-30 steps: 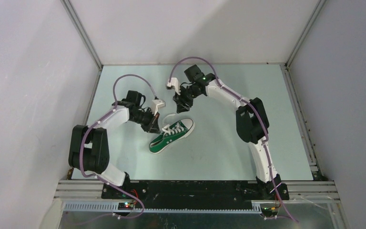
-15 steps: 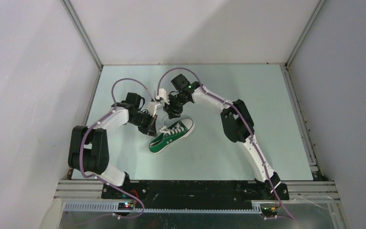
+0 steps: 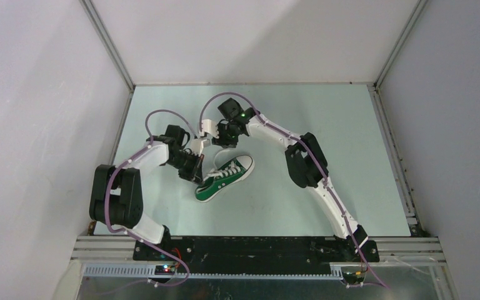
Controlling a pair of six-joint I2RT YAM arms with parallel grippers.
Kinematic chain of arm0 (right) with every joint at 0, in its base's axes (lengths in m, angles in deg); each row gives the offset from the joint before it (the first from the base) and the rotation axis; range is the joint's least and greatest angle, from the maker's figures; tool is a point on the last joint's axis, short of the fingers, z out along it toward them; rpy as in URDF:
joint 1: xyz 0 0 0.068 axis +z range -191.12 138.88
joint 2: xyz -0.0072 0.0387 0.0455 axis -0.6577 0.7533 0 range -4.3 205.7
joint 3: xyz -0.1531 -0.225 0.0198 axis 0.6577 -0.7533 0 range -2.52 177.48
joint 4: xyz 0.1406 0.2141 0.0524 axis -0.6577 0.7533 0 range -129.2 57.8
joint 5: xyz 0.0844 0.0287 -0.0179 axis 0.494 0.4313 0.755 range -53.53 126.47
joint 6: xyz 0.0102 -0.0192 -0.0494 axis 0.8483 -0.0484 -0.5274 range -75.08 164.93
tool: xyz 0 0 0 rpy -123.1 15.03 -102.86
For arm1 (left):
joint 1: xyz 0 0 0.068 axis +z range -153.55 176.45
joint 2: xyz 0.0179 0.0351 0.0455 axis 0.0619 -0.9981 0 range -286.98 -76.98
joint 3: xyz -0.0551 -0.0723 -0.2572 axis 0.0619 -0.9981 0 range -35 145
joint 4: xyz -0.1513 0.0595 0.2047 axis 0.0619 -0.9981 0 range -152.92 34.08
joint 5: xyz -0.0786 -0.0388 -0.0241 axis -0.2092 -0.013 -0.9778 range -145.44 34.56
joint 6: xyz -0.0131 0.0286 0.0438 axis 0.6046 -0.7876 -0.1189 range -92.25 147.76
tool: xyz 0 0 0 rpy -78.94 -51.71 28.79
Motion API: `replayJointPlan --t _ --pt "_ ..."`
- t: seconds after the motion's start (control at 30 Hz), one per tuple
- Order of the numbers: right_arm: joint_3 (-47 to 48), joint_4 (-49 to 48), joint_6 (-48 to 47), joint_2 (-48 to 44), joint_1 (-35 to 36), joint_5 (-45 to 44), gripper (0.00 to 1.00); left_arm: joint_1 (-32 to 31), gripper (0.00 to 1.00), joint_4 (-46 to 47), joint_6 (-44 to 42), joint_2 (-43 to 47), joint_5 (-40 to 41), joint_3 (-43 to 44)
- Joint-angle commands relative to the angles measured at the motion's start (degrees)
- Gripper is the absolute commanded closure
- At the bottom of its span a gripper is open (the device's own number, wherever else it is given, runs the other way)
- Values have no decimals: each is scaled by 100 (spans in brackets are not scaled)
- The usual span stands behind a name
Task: Tie the shoes
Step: Cross the shoelace with the shoelace, then tie the shoelace on the shoe.
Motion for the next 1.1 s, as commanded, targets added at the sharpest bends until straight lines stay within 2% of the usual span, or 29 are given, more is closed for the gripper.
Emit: replayJointPlan --t 0.0,0.2,0.43,0.63,0.93,1.07 --pt "154 1380 -1161 439 430 -269 64 106 100 676 444 317 409 131" --pt "359 1675 -681 395 347 121 59 106 100 909 739 186 962 165" --pt "339 1436 51 90 158 890 56 108 100 1059 982 60 339 -76" --pt "-217 673 752 -397 -33 1448 53 210 100 1113 1161 -31 134 -269" --pt "-200 884 857 -42 259 622 56 324 100 1118 1337 -44 14 -236" --pt "-73 820 1331 -125 88 889 58 328 100 1112 1336 -56 -13 -231"
